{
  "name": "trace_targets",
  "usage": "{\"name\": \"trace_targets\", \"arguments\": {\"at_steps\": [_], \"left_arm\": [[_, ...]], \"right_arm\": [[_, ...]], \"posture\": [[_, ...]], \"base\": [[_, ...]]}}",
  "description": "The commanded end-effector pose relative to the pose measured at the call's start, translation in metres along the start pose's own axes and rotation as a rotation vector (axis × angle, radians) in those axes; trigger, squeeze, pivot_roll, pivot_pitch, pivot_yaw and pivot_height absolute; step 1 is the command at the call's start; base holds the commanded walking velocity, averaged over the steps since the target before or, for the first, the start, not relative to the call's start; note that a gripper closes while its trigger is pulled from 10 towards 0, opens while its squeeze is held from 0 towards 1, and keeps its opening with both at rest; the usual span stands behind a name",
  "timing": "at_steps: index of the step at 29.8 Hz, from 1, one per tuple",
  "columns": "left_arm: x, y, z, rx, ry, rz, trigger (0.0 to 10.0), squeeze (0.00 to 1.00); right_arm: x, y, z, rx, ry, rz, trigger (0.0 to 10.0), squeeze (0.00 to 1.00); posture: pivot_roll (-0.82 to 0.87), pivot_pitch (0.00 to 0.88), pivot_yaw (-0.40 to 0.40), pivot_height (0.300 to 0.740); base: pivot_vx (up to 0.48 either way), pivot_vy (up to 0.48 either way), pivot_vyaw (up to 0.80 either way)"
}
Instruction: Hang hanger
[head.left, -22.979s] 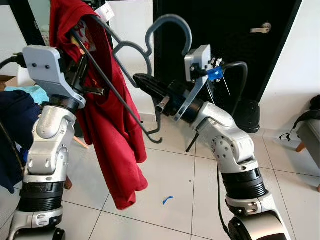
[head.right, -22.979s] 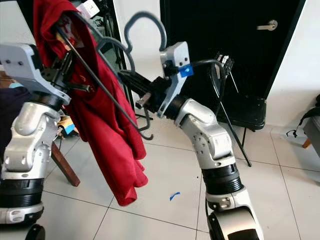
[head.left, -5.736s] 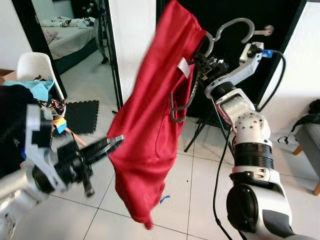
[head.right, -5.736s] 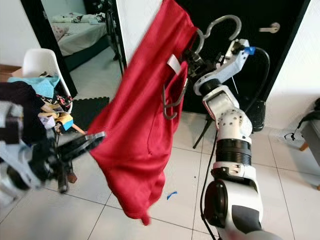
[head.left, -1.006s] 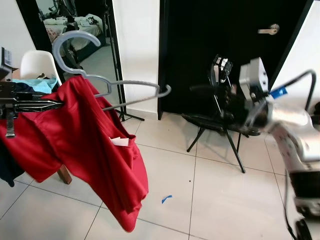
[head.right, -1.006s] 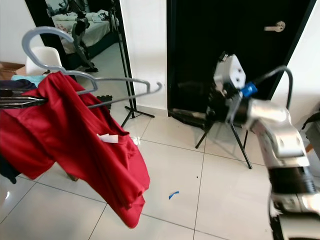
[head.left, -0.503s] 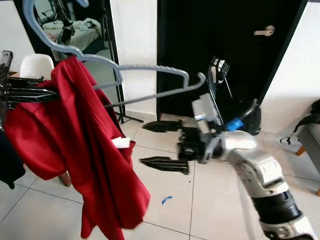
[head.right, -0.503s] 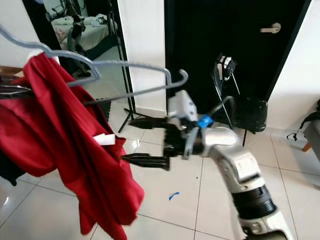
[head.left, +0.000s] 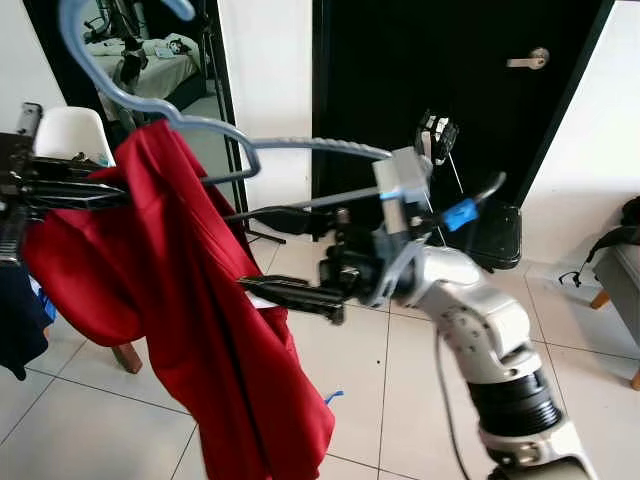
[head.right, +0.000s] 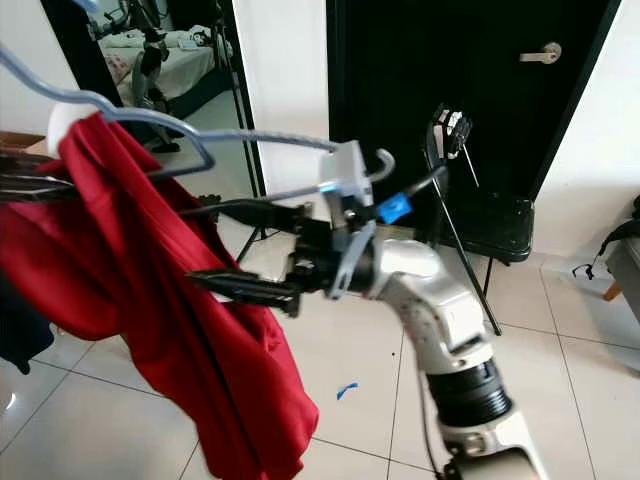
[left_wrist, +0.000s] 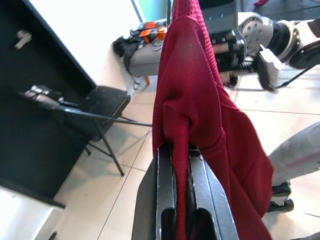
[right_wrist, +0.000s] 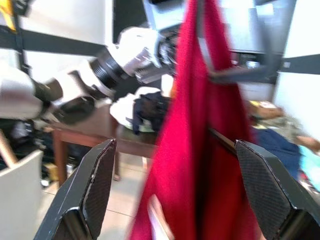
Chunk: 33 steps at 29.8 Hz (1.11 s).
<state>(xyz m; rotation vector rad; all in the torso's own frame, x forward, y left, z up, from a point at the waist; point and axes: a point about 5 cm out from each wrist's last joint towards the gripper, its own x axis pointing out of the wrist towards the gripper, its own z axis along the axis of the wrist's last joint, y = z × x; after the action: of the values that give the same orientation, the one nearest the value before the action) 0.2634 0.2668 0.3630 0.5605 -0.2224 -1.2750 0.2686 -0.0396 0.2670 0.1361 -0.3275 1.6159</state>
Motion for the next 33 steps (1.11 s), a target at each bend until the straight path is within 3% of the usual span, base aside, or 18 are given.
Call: {"name": "trace_targets", "arguments": {"at_steps": [1, 2, 5, 8, 11, 15, 19, 26, 29, 31, 32, 33], "left_arm": [[0.007, 0.001, 0.005, 0.020, -0.023, -0.009, 3.5, 0.00], [0.016, 0.003, 0.007, 0.043, -0.049, -0.014, 3.5, 0.00], [0.023, 0.006, 0.009, 0.064, -0.067, -0.009, 3.5, 0.00], [0.024, 0.007, 0.009, 0.070, -0.068, -0.007, 3.5, 0.00], [0.028, 0.011, 0.008, 0.095, -0.065, 0.012, 3.5, 0.00], [0.027, 0.013, 0.007, 0.110, -0.046, 0.025, 3.5, 0.00], [0.025, 0.014, 0.007, 0.116, -0.032, 0.033, 3.4, 0.00], [0.018, 0.015, 0.014, 0.138, 0.015, 0.009, 3.5, 0.00], [0.018, 0.015, 0.014, 0.138, 0.015, 0.009, 3.5, 0.00], [0.017, 0.015, 0.018, 0.145, 0.032, -0.010, 3.5, 0.00], [0.017, 0.015, 0.018, 0.145, 0.032, -0.010, 3.5, 0.00], [0.015, 0.014, 0.020, 0.148, 0.040, -0.023, 3.5, 0.00]], "right_arm": [[0.009, 0.006, -0.001, 0.006, 0.002, 0.039, 10.0, 0.00], [0.021, 0.012, -0.009, 0.023, 0.013, 0.083, 10.0, 0.00], [0.027, 0.015, -0.019, 0.022, 0.057, 0.111, 10.0, 0.00], [0.028, 0.016, -0.021, 0.018, 0.072, 0.114, 10.0, 0.00], [0.028, 0.017, -0.038, -0.027, 0.211, 0.116, 10.0, 0.00], [0.023, 0.017, -0.047, -0.050, 0.302, 0.111, 10.0, 0.00], [0.014, 0.015, -0.056, -0.068, 0.387, 0.097, 10.0, 0.00], [-0.022, 0.008, -0.076, -0.126, 0.659, 0.053, 10.0, 0.00], [-0.022, 0.008, -0.076, -0.126, 0.659, 0.053, 10.0, 0.00], [-0.038, 0.004, -0.079, -0.135, 0.750, 0.028, 10.0, 0.00], [-0.038, 0.004, -0.079, -0.135, 0.750, 0.028, 10.0, 0.00], [-0.054, -0.002, -0.078, -0.142, 0.817, -0.009, 10.0, 0.00]], "posture": [[0.00, 0.000, 0.022, 0.740], [0.01, 0.000, 0.021, 0.740], [0.01, 0.000, 0.021, 0.740], [0.01, 0.000, 0.021, 0.740], [0.00, 0.000, 0.023, 0.740], [0.00, 0.000, 0.027, 0.740], [0.00, 0.000, 0.025, 0.740], [0.01, 0.000, 0.023, 0.740], [0.01, 0.000, 0.023, 0.740], [0.01, 0.000, 0.021, 0.740], [0.01, 0.000, 0.021, 0.740], [0.01, 0.000, 0.022, 0.740]], "base": [[0.000, 0.000, 0.00], [0.000, 0.000, 0.00], [0.000, 0.000, 0.00], [0.000, 0.000, 0.00], [0.000, 0.000, 0.00], [0.000, 0.000, 0.00], [0.000, 0.000, 0.00], [0.000, 0.000, 0.00], [0.000, 0.000, 0.00], [0.000, 0.000, 0.00], [0.000, 0.000, 0.00], [0.000, 0.000, 0.00]]}}
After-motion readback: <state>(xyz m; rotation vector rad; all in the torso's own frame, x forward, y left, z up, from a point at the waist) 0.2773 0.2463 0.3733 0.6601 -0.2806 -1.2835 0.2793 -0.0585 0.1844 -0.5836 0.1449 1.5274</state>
